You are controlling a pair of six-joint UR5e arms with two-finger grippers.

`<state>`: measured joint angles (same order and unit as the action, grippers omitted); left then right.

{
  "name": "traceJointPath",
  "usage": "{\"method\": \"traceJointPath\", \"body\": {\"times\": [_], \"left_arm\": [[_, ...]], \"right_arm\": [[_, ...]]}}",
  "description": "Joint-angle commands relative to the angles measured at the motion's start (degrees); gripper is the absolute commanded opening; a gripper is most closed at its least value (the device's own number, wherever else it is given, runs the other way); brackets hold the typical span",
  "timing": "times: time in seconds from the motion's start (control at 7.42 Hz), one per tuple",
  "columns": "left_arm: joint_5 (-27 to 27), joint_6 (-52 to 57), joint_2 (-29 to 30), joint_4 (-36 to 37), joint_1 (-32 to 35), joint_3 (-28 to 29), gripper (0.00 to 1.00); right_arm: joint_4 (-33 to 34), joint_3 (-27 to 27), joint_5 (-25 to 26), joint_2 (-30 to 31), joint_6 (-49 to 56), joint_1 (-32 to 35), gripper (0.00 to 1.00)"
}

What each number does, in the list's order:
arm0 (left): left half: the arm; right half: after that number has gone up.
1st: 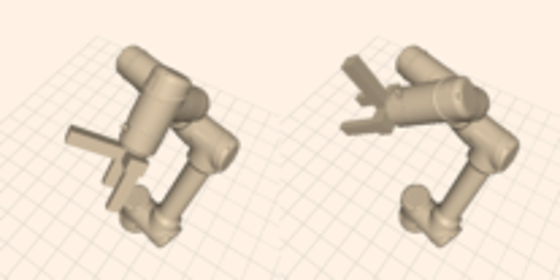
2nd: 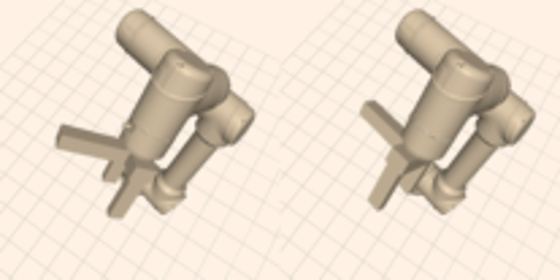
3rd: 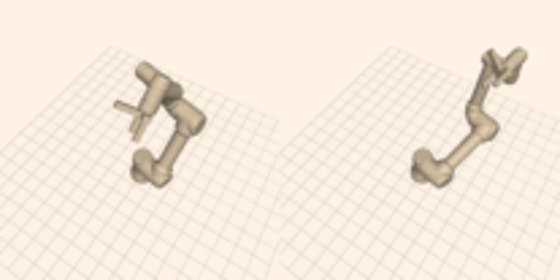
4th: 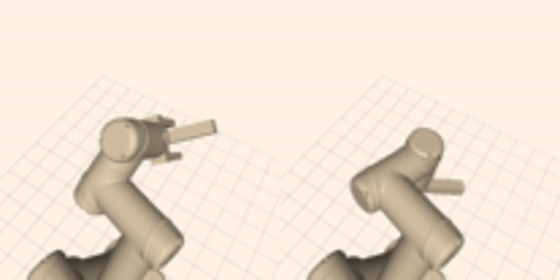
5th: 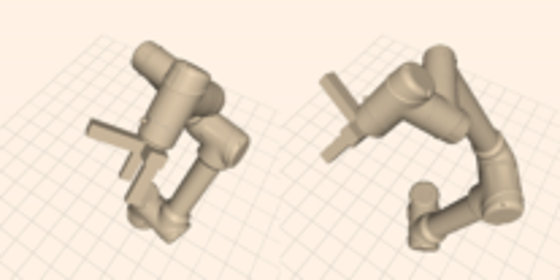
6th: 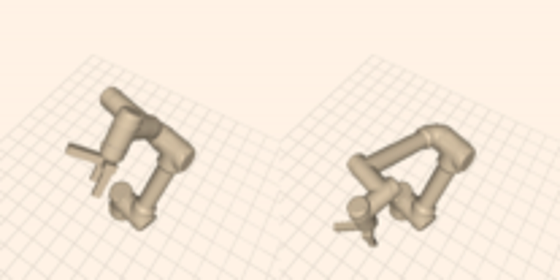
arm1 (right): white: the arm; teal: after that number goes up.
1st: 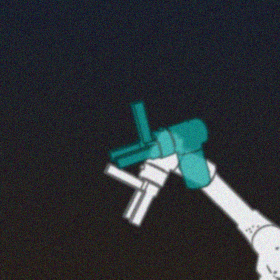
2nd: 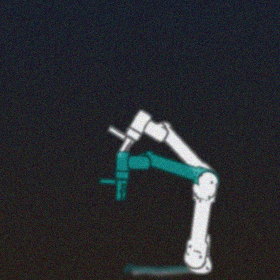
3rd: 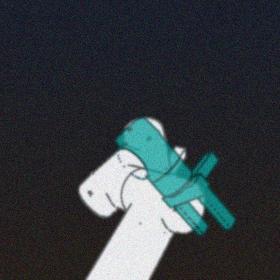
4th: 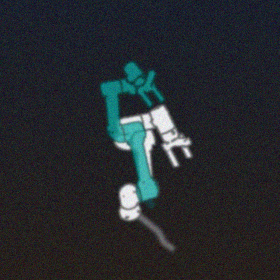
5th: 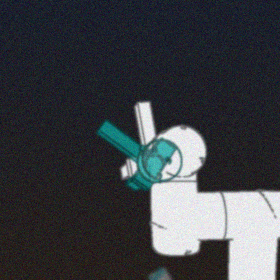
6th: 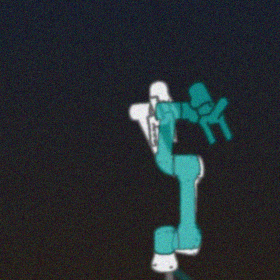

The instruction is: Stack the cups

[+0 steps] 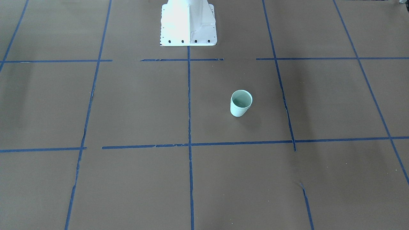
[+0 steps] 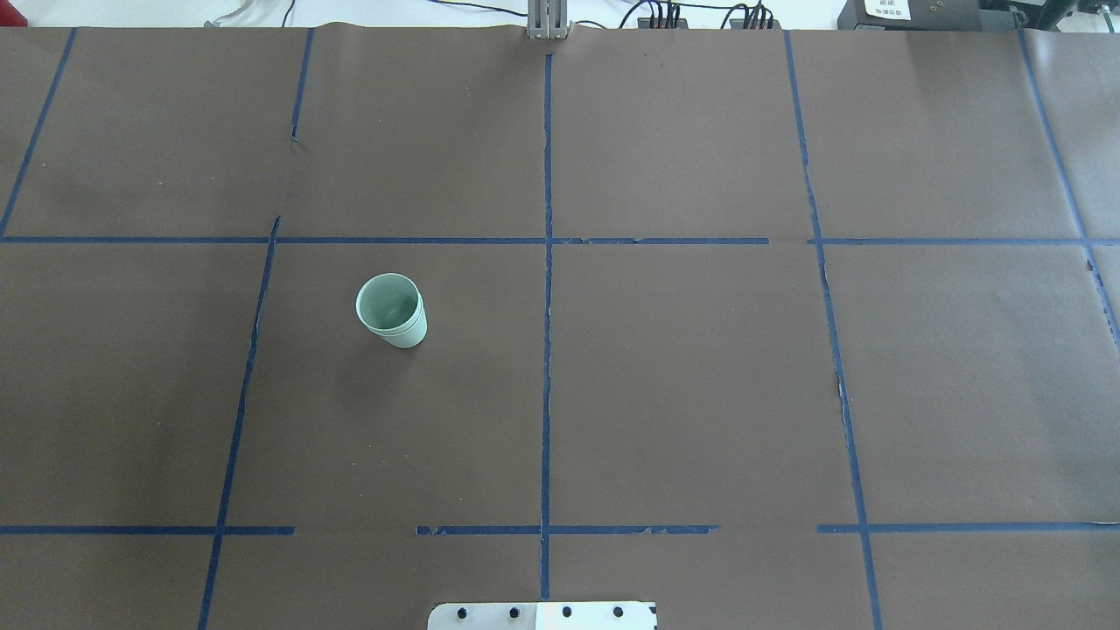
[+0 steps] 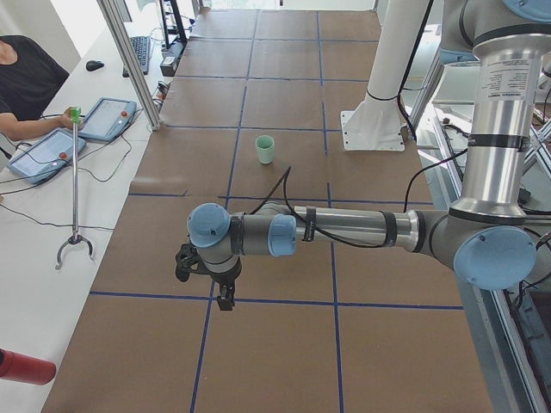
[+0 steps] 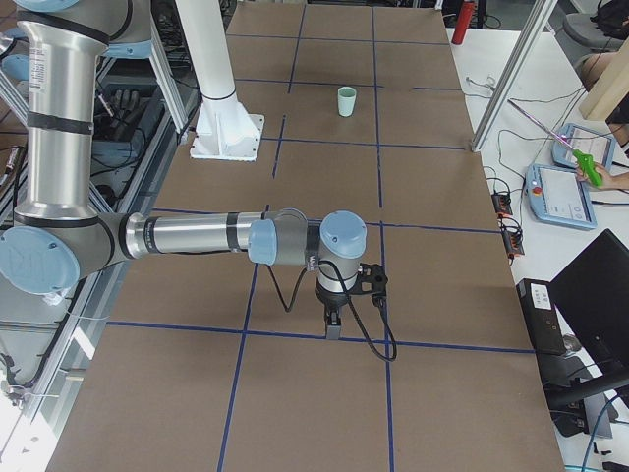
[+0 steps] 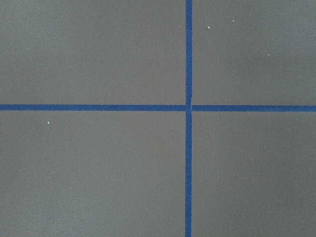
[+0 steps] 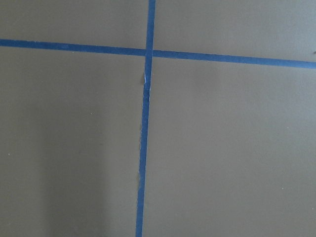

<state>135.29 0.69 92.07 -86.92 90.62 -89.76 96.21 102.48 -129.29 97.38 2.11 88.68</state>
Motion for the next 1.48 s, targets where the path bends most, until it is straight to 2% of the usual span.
{"method": "traceJointPath", "body": {"times": [0.0, 0.94, 1.35], "left_arm": [[-0.11, 0.02, -0.13, -0.09, 0.00, 0.02, 1.00], [-0.29, 0.90, -0.48, -0.35, 0.09, -0.42, 1.00], [-0.02, 0.81, -1.28, -2.90, 0.00, 0.02, 1.00]], "right_arm": [[0.03, 0.00, 0.00, 0.00, 0.00, 0.00, 1.00], [0.02, 0.00, 0.00, 0.00, 0.00, 0.00, 1.00], [-0.06, 0.00, 0.00, 0.00, 0.00, 0.00, 1.00]]}}
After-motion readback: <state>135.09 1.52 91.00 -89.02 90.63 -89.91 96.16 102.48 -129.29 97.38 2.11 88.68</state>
